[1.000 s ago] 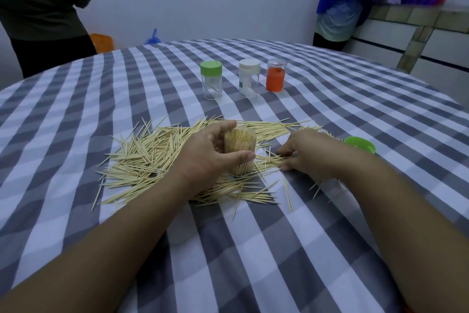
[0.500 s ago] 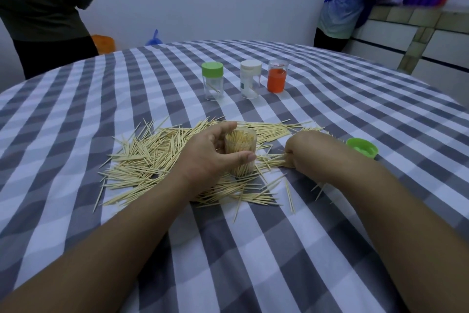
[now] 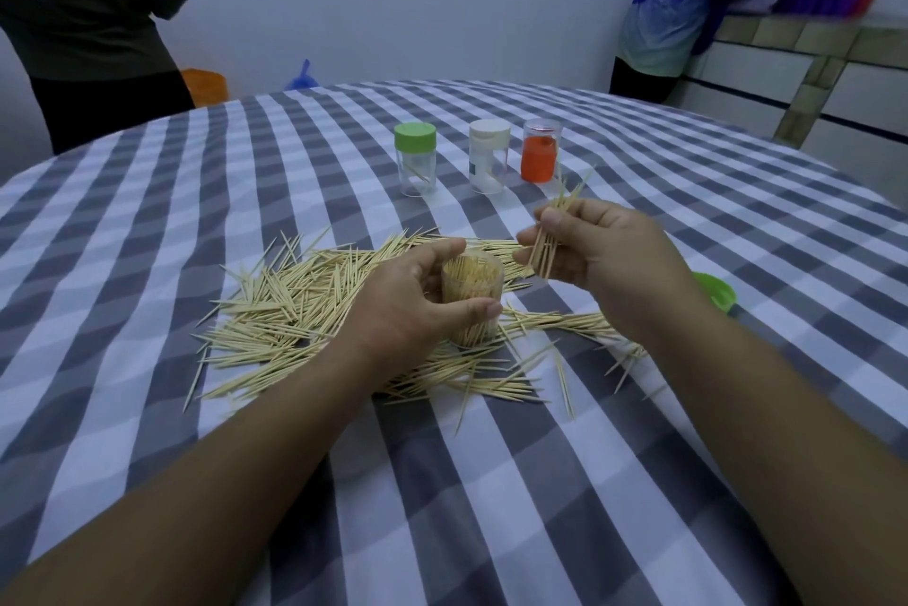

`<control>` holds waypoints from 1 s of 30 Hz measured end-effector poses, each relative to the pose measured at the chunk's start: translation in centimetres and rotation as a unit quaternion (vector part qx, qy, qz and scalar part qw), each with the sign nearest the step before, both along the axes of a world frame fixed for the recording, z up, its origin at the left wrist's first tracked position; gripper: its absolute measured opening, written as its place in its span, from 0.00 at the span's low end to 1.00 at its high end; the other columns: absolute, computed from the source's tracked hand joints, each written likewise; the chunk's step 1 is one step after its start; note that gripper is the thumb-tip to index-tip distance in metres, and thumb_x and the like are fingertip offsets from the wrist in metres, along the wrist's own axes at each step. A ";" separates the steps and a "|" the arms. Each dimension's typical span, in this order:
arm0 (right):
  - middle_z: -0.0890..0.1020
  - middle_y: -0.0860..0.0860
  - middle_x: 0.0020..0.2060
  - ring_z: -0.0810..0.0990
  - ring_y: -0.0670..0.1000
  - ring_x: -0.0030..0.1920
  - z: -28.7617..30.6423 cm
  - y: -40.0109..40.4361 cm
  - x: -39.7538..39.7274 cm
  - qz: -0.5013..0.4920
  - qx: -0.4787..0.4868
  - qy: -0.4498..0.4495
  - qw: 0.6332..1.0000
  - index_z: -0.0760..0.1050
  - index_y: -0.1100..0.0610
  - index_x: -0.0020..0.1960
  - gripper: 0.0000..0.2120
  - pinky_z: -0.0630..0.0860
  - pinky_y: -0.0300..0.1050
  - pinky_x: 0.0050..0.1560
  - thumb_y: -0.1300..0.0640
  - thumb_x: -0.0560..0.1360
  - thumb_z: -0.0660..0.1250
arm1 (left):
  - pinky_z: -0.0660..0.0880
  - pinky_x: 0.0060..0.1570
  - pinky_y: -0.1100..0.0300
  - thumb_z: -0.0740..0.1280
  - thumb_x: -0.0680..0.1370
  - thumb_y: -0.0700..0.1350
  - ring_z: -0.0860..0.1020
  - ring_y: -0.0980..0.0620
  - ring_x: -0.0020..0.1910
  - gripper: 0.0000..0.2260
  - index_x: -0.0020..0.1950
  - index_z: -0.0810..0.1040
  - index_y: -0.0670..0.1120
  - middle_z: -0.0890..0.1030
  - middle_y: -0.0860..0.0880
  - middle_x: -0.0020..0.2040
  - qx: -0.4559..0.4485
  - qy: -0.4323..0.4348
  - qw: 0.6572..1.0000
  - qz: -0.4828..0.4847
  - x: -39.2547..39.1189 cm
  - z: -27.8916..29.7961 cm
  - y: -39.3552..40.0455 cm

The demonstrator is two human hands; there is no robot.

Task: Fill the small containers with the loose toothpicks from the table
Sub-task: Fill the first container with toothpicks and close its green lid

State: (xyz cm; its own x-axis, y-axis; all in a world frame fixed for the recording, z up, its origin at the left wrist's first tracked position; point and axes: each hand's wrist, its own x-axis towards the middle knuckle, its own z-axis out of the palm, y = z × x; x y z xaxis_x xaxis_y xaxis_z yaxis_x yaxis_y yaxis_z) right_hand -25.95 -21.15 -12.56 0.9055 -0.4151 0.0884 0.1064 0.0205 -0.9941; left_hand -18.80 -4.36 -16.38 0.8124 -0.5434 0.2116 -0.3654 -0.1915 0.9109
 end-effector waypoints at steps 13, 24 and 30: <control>0.84 0.51 0.44 0.83 0.46 0.47 -1.7 3.6 1.6 -0.042 0.015 -0.110 0.993 0.75 0.56 0.48 0.06 0.78 0.40 0.50 0.59 0.80 0.60 | 0.75 0.50 0.71 0.79 0.64 0.43 0.80 0.60 0.50 0.34 0.68 0.72 0.46 0.81 0.51 0.56 -0.008 -0.002 1.000 -0.005 -0.1 -0.1 -0.3; 0.80 0.48 0.41 0.80 0.40 0.42 -1.4 3.9 0.4 0.009 -0.156 0.049 0.986 0.79 0.56 0.52 0.13 0.69 0.24 0.36 0.54 0.81 0.57 | 0.75 0.45 0.70 0.78 0.65 0.38 0.81 0.63 0.41 0.30 0.65 0.75 0.45 0.83 0.53 0.45 -0.021 0.011 1.000 -0.014 0.2 -0.3 -0.1; 0.74 0.47 0.65 0.71 0.43 0.63 -0.8 3.1 0.1 0.052 -0.171 0.075 0.981 0.74 0.50 0.65 0.16 0.69 0.47 0.65 0.53 0.81 0.55 | 0.77 0.58 0.58 0.78 0.61 0.46 0.81 0.54 0.54 0.36 0.68 0.73 0.45 0.80 0.51 0.58 -0.022 0.010 1.000 -0.012 0.2 -0.3 -0.2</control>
State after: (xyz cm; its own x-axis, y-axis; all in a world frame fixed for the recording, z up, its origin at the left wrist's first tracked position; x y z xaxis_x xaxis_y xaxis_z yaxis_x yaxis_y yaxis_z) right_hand -25.81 -18.10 -13.40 0.9546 -0.2897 0.0697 -0.0259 -0.3139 -0.9491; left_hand -18.61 -4.58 -16.68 0.8036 -0.5531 0.2199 -0.3518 -0.1435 0.9250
